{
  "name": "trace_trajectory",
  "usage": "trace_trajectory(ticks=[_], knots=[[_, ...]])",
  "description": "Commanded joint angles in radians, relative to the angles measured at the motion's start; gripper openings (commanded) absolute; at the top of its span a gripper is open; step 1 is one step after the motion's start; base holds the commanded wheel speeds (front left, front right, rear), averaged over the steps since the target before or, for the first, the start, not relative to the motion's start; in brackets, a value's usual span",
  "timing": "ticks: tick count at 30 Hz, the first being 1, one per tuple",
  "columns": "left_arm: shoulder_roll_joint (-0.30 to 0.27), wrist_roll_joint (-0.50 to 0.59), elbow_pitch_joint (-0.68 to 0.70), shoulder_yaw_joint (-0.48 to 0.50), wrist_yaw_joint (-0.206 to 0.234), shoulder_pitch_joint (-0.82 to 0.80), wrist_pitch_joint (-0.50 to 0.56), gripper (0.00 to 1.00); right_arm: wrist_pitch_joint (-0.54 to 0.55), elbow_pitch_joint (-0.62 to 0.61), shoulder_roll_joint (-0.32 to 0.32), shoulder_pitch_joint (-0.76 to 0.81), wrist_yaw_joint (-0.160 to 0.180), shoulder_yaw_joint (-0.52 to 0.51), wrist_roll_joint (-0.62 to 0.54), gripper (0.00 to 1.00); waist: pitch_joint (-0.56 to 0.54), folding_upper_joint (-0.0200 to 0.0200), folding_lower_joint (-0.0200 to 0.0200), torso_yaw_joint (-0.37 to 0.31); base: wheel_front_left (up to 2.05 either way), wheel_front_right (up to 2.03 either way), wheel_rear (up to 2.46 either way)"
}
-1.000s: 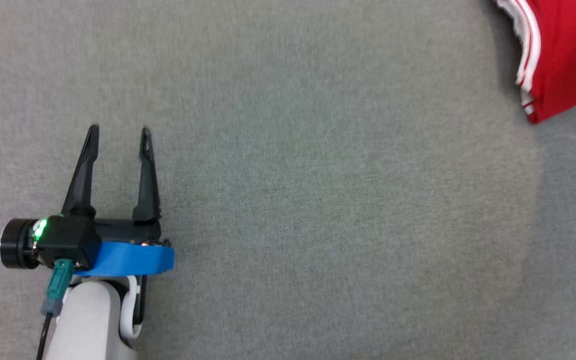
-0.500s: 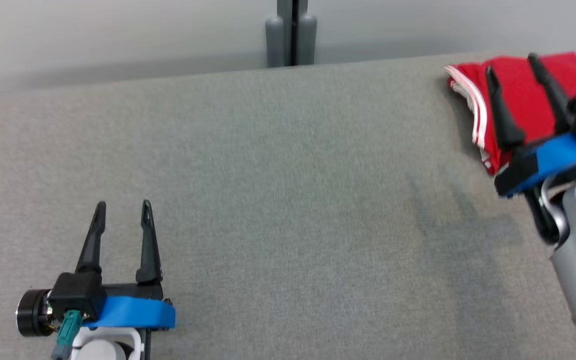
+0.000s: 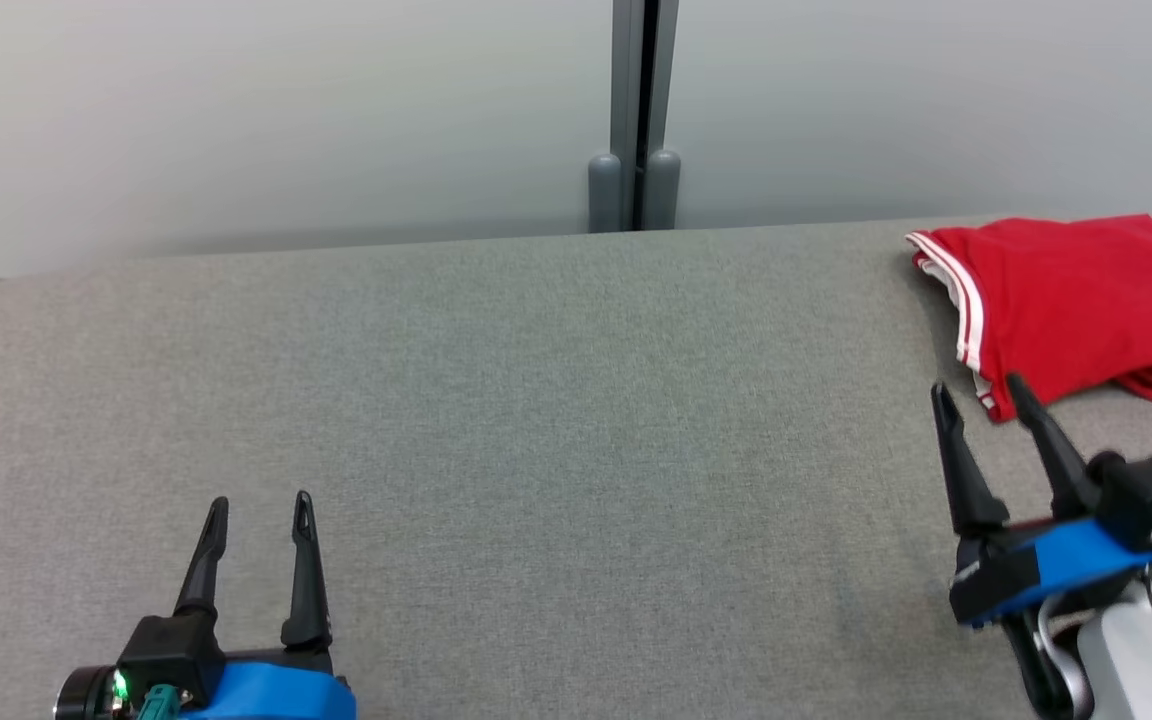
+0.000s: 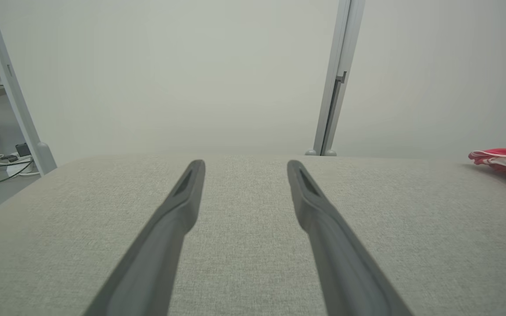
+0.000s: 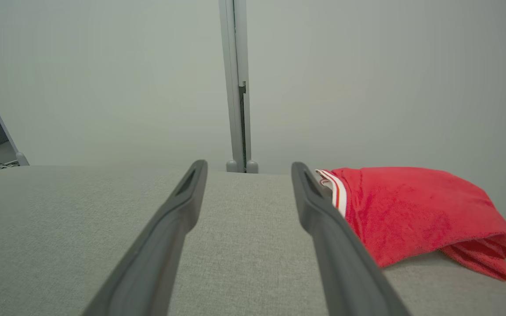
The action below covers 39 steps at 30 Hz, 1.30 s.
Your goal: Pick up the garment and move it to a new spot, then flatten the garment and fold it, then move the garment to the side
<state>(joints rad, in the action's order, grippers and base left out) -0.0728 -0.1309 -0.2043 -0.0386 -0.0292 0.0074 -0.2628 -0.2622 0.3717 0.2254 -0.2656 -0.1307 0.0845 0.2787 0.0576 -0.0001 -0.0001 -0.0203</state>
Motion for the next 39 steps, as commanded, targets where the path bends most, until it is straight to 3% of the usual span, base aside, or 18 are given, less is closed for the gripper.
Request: trace_trajectory(ticks=[1, 15, 22, 39], knots=[[0.0, -0.003, -0.007, 0.006, -0.005, 0.014, -0.002, 1.0, -0.003, -0.031, -0.021, 0.061, 0.0, -0.022, -0.008, 1.0, -0.015, 0.0001, 0.0001, 0.005, 0.0, 0.0, 0.0], [0.0, -0.008, -0.035, 0.006, -0.017, 0.024, -0.002, 1.0, 0.014, -0.213, -0.144, 0.297, 0.0, -0.096, -0.108, 1.0, -0.063, 0.0001, 0.0001, 0.035, 0.0, 0.0, 0.0], [0.001, -0.011, -0.032, 0.007, -0.021, 0.003, -0.002, 1.0, 0.041, -0.282, -0.168, 0.33, 0.0, -0.119, -0.143, 1.0, -0.061, 0.0001, 0.0001, 0.041, 0.0, 0.0, 0.0], [-0.004, -0.012, -0.041, 0.005, -0.028, -0.016, -0.002, 1.0, 0.071, -0.286, -0.175, 0.335, 0.0, -0.134, -0.15, 1.0, -0.059, 0.0001, 0.0001, 0.025, 0.0, 0.0, 0.0]])
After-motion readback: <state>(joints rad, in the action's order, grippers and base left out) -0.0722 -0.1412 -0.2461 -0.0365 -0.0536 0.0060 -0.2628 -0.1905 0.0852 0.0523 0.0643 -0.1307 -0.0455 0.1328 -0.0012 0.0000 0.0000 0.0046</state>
